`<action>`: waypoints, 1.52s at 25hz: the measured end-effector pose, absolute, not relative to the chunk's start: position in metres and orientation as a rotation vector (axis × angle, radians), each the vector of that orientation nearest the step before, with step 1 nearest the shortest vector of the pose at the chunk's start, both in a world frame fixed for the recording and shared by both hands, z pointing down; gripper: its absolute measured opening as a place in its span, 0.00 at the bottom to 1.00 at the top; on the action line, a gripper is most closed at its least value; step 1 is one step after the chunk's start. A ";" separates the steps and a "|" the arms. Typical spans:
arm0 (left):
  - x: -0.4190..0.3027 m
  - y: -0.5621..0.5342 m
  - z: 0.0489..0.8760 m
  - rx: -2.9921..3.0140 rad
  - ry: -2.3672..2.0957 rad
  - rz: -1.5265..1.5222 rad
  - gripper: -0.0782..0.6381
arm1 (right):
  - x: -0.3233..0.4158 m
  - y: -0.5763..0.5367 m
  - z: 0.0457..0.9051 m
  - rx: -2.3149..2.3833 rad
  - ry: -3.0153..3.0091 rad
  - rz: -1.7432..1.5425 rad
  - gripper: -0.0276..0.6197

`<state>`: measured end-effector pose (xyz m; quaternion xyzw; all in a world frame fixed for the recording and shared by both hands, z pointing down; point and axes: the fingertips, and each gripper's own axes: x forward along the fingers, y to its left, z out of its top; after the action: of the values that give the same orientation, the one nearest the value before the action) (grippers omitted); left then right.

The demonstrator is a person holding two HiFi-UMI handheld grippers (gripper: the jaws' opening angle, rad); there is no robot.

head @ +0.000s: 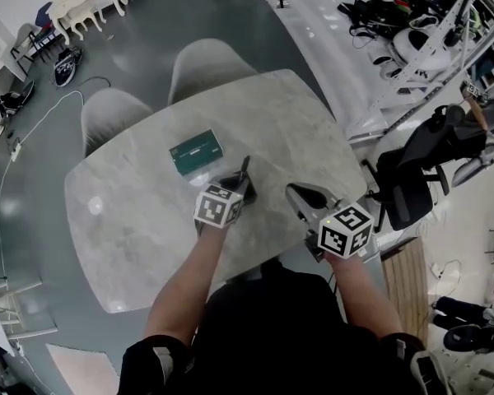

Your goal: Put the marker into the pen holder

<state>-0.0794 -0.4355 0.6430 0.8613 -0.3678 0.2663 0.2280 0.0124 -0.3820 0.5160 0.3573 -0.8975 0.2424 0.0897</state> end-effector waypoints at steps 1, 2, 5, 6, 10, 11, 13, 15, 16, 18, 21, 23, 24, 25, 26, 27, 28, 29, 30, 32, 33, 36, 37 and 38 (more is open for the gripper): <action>-0.080 -0.436 0.646 2.360 -1.015 0.743 0.18 | 0.013 -0.383 0.517 1.065 -2.667 0.722 0.05; -0.082 -0.436 0.650 2.349 -1.016 0.754 0.18 | 0.014 -0.383 0.518 1.068 -2.665 0.724 0.05; -0.083 -0.436 0.657 2.334 -1.013 0.792 0.18 | 0.015 -0.383 0.520 1.069 -2.662 0.731 0.05; -0.083 -0.436 0.658 2.331 -1.012 0.804 0.18 | 0.015 -0.382 0.521 1.067 -2.661 0.733 0.05; -0.086 -0.436 0.662 2.319 -1.016 0.856 0.18 | 0.011 -0.379 0.523 1.054 -2.654 0.742 0.05; -0.087 -0.436 0.663 2.317 -1.021 0.871 0.18 | 0.010 -0.378 0.523 1.048 -2.653 0.743 0.05; -0.089 -0.439 0.664 2.309 -1.042 0.884 0.18 | 0.008 -0.376 0.523 1.035 -2.654 0.745 0.05; -0.089 -0.441 0.662 2.298 -1.054 0.874 0.18 | 0.007 -0.375 0.523 1.025 -2.653 0.744 0.05; -0.088 -0.441 0.662 2.293 -1.054 0.872 0.18 | 0.008 -0.374 0.524 1.022 -2.651 0.743 0.05; -0.087 -0.439 0.665 2.287 -1.050 0.890 0.18 | 0.009 -0.373 0.525 1.021 -2.645 0.736 0.05; -0.089 -0.442 0.664 2.295 -1.072 0.923 0.19 | 0.009 -0.371 0.526 1.021 -2.637 0.738 0.05; -0.089 -0.444 0.662 2.297 -1.078 0.920 0.18 | 0.010 -0.370 0.528 1.024 -2.635 0.747 0.05; -0.089 -0.445 0.662 2.297 -1.075 0.915 0.18 | 0.010 -0.370 0.529 1.026 -2.634 0.751 0.05; -0.089 -0.444 0.663 2.298 -1.070 0.912 0.17 | 0.010 -0.369 0.530 1.027 -2.634 0.755 0.05; -0.089 -0.444 0.663 2.298 -1.067 0.909 0.16 | 0.010 -0.368 0.530 1.028 -2.633 0.758 0.05; -0.089 -0.443 0.663 2.299 -1.067 0.908 0.16 | 0.010 -0.368 0.530 1.028 -2.633 0.761 0.05; -0.089 -0.443 0.662 2.300 -1.067 0.907 0.15 | 0.011 -0.368 0.530 1.029 -2.632 0.763 0.05; -0.089 -0.443 0.662 2.301 -1.065 0.905 0.15 | 0.011 -0.368 0.530 1.031 -2.631 0.764 0.05; -0.089 -0.443 0.663 2.302 -1.061 0.901 0.15 | 0.011 -0.368 0.530 1.033 -2.631 0.764 0.05; -0.090 -0.442 0.663 2.302 -1.054 0.880 0.15 | 0.012 -0.368 0.531 1.040 -2.629 0.763 0.05; -0.091 -0.441 0.661 2.303 -1.058 0.861 0.15 | 0.013 -0.369 0.530 1.044 -2.629 0.761 0.05; -0.101 -0.436 0.649 2.313 -1.092 0.796 0.15 | 0.015 -0.370 0.529 1.056 -2.630 0.751 0.05; -0.107 -0.434 0.645 2.317 -1.106 0.772 0.15 | 0.015 -0.371 0.529 1.061 -2.629 0.750 0.05; -0.113 -0.432 0.640 2.322 -1.120 0.744 0.15 | 0.015 -0.371 0.530 1.066 -2.626 0.751 0.05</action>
<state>-0.1134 -0.4316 0.6397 0.8427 -0.4066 0.2700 0.2273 0.0154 -0.3712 0.5296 0.3615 -0.8908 0.2546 0.1047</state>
